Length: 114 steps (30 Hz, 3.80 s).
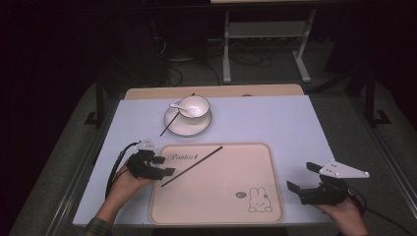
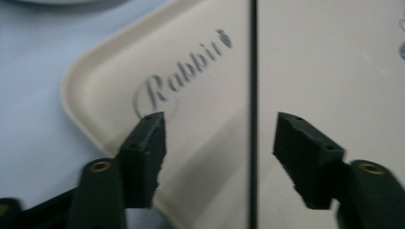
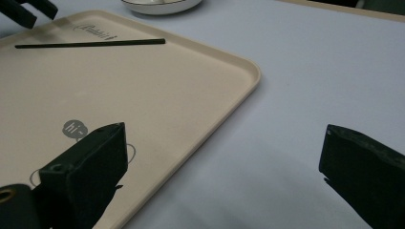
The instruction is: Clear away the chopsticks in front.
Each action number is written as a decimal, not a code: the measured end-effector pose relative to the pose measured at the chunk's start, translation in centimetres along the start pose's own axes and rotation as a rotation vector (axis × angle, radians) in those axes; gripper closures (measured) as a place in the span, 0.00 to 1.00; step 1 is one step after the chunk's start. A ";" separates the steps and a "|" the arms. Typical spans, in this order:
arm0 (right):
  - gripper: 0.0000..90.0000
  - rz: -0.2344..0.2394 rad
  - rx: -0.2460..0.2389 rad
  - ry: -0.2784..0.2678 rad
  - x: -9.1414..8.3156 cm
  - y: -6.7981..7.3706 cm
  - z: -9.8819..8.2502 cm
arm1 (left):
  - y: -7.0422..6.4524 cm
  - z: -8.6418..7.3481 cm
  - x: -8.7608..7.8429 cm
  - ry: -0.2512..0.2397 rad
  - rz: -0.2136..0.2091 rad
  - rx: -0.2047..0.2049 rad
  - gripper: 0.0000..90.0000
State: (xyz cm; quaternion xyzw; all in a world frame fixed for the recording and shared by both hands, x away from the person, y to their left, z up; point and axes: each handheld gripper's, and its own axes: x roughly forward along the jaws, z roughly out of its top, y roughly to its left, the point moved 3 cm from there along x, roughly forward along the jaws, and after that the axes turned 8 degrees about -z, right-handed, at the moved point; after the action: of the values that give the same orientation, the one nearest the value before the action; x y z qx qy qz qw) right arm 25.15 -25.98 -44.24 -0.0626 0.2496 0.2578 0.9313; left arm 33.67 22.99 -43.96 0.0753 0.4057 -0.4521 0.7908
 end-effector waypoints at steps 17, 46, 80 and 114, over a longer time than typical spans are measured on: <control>0.02 0.011 -0.012 0.010 0.1 0.1 -0.1 | 6.8 8.2 0.4 -0.066 0.212 0.045 0.55; 0.02 0.013 -0.007 0.006 -0.1 -0.1 -0.3 | 11.6 9.0 5.3 -0.038 0.332 -0.029 0.94; 0.02 0.008 -0.008 -0.001 -0.3 0.0 -0.2 | 7.6 3.5 -3.6 -0.125 0.314 -0.121 0.95; 0.02 0.011 -0.020 0.000 -0.2 0.1 -0.2 | -2.6 0.0 -1.7 -0.099 0.054 -0.038 0.95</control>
State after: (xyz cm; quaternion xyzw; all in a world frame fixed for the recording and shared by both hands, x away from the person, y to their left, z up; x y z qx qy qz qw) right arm 24.88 -26.06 -44.31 -0.0706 0.2473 0.2654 0.9292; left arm 31.18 22.59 -42.17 0.0488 0.3725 -0.4258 0.8231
